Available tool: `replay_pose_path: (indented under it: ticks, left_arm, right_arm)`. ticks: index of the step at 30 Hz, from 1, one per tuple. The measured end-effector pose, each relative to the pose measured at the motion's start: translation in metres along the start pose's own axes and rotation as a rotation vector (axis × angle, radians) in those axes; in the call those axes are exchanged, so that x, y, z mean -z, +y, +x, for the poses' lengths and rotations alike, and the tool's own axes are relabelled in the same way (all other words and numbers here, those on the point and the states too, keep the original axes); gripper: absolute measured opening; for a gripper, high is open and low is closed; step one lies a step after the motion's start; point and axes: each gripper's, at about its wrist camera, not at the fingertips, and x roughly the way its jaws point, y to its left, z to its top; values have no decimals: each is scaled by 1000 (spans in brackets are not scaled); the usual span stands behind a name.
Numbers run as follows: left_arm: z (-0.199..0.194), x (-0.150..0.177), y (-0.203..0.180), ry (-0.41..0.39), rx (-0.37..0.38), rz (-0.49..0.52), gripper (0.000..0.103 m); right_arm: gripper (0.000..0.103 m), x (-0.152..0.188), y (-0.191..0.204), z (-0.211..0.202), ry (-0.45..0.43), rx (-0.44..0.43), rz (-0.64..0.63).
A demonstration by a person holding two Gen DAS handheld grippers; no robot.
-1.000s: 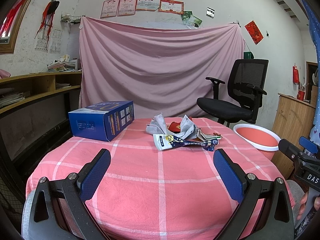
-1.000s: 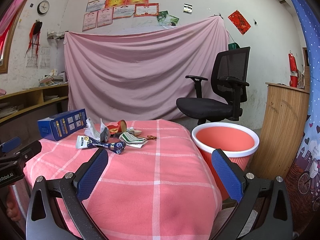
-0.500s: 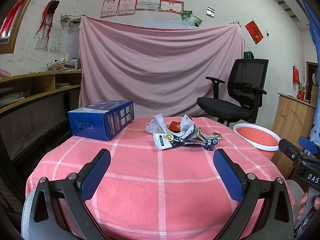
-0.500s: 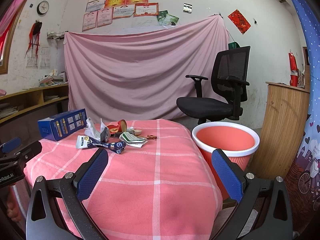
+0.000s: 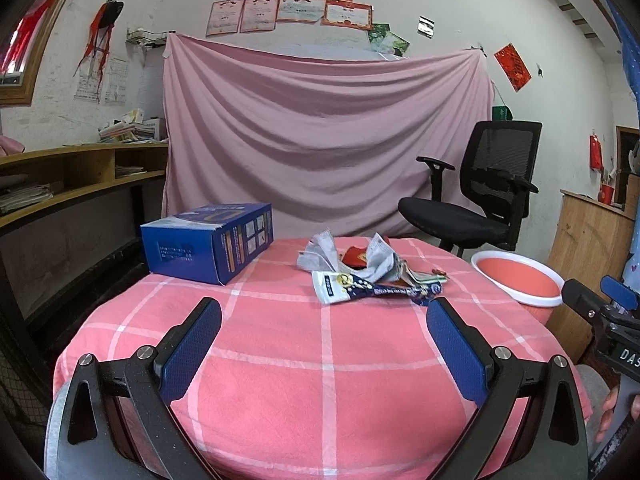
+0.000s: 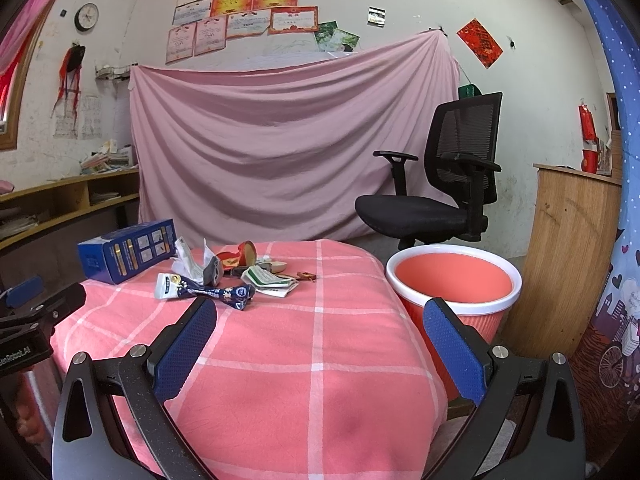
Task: Collect trash
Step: 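Grasp the grey mask with left while right grasps the brown cap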
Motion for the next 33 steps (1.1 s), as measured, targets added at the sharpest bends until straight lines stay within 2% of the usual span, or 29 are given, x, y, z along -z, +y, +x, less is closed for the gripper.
replay_pose_path:
  ticks: [8,15,20,24,27,30,31,33]
  left_arm:
    - [26,-18,14,-5,-18,-33,101]
    - [70,-41,21,10,-53,-37,100]
    - [105,-57,23,29,-50,-26,101]
    - [140,-65,25,80,-27,-42,101]
    - [168,-67,27,151,-5,-59,100]
    - [190,-67,25,212,3,-59,99]
    - [197,-66,25,231,6,-56,97]
    - [209,-63,24,268,17,-50,87]
  right_arm:
    - [103,-20,-1,19,-42,-57,-22]
    - [103,-43,-7,54,-71,-50,-34]
    - [103,-58,-12,89,-69,-39,-47]
    - [103,-67,-16,123,-33,-31,-57]
    - [103,-70,-18,149,24,-21,-70]
    - [103,-71,-19,169,65,-47,-68]
    - [103,-71,-20,176,79,-54,-70]
    - [103,-71,-20,189,118,-68,-74]
